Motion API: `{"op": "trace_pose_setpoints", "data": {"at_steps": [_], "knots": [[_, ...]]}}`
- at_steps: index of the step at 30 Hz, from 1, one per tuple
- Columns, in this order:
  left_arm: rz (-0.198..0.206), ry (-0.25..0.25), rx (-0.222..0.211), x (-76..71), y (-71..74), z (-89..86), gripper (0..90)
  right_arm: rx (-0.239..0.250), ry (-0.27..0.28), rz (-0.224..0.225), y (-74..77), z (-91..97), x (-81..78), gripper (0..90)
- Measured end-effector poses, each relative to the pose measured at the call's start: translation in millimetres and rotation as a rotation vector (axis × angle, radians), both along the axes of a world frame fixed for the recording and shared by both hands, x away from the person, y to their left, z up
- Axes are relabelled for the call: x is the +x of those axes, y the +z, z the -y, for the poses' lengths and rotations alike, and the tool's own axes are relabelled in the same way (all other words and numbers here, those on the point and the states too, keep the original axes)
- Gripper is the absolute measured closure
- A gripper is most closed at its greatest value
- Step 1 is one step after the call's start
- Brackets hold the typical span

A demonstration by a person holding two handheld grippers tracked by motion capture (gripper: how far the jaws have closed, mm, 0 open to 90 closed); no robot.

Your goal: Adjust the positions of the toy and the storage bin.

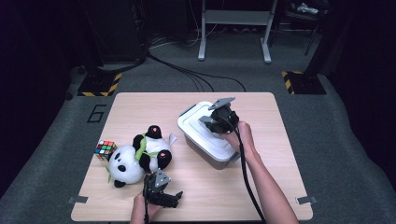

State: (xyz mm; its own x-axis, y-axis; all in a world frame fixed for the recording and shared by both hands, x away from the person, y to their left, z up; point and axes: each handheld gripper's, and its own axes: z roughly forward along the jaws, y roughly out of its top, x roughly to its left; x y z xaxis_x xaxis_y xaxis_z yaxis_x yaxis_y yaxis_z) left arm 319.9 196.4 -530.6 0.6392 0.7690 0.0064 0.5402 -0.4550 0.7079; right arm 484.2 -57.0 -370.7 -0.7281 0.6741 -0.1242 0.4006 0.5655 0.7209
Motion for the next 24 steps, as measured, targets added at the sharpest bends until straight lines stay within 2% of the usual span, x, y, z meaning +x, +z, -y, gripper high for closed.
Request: {"op": "trace_pose_setpoints", "data": {"at_steps": [3,9,10,14,18,24], "knots": [[0.001,-0.005,0.001,0.0,0.0,0.0,0.0,0.013,-0.007,-0.014,-0.4,0.8,0.3,65.4],[-0.001,-0.01,0.003,0.0,0.2,-0.2,0.0,0.08,-0.03,-0.087,-1.0,1.5,0.9,66.9],[0.0,-0.009,0.002,0.0,0.1,-0.1,0.0,0.08,-0.022,-0.085,-1.1,1.9,1.4,67.0],[-0.001,-0.01,0.003,0.0,0.2,-0.2,0.0,0.097,-0.047,-0.103,-0.8,-0.8,-0.6,67.1],[-0.001,-0.009,0.002,0.0,0.2,-0.1,0.0,0.149,-0.073,-0.145,-2.3,-0.2,2.1,67.3],[-0.001,-0.011,0.003,0.0,0.2,-0.2,0.0,0.201,-0.094,-0.196,-3.5,-3.8,1.5,67.6]]}}
